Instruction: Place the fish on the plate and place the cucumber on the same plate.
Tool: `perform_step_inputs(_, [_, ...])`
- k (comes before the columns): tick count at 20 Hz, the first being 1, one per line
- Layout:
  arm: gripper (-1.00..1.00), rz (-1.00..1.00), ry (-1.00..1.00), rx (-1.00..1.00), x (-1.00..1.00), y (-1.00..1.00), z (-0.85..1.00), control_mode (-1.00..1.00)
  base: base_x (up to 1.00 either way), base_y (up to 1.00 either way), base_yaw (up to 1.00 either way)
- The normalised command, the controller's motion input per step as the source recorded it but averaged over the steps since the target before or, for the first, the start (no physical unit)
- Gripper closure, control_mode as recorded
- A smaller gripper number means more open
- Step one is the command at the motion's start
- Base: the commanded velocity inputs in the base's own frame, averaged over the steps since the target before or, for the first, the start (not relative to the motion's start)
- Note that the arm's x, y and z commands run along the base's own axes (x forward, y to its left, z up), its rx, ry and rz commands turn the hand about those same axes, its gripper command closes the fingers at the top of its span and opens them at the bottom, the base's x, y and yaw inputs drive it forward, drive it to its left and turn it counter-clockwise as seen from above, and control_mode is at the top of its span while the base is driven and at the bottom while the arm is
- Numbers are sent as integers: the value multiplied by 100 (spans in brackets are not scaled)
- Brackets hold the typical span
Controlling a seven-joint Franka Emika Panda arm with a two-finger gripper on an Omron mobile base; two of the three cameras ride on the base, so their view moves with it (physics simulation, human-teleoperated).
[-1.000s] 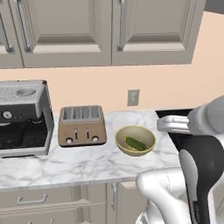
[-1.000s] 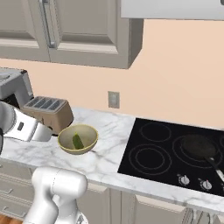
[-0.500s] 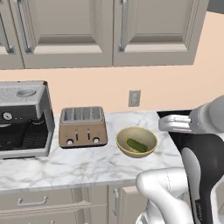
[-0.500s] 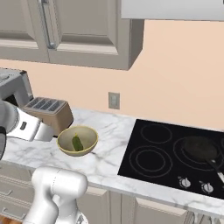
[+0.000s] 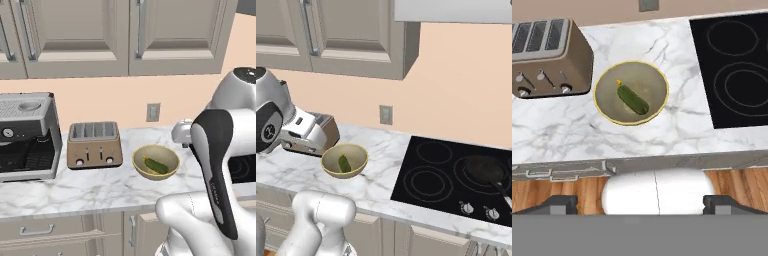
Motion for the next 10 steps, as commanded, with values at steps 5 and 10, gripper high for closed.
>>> perform_step_inputs(5, [-100,29,12,-1,12,8,-77,-100,0,0,0])
perform_step_inputs(10, [-100,23,0,-1,13,0,-41,-100,0,0,0])
